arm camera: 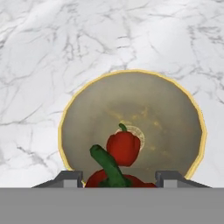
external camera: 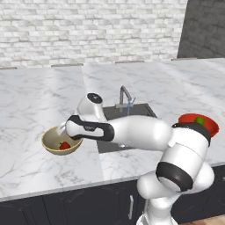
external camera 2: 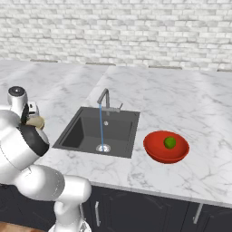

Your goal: Pick the bell peppers from the sink and place them in one bowl. Place the lime in the other bowl. Then turn off the sink faucet.

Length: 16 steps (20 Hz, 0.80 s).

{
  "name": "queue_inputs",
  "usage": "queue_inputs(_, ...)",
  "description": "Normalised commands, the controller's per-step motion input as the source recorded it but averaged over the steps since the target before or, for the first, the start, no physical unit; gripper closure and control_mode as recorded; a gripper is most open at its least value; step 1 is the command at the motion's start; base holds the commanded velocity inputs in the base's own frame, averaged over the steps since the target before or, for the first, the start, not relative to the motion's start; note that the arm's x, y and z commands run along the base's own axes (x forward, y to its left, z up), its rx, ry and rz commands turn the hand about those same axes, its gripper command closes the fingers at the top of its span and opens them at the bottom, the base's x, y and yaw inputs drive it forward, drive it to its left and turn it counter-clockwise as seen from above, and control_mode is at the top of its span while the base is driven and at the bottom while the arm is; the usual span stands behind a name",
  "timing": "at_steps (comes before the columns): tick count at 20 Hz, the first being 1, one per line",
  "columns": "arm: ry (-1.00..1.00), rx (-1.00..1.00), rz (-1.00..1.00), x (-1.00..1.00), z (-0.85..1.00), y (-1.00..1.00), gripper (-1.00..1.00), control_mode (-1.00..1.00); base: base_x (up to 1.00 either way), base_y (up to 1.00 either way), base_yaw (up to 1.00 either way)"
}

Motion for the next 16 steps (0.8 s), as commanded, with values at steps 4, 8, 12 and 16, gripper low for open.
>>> queue_inputs(4,0.00,0.00,0.00,0.22,-0.21,0.09,1.00,-1.00,0.00,0.00,0.00)
queue_inputs(8,0.00,-0.01,0.00,0.26,-0.19,0.06,-1.00,-1.00,0.00,0.00,0.00)
queue_inputs(12,0.00,0.00,-0.02,0.26,-0.03,0.26,-1.00,-1.00,0.00,0.00,0.00)
queue_inputs(16,0.00,0.00,-0.03,0.21,0.00,0.21,-1.00,-1.00,0.00,0.00,0.00)
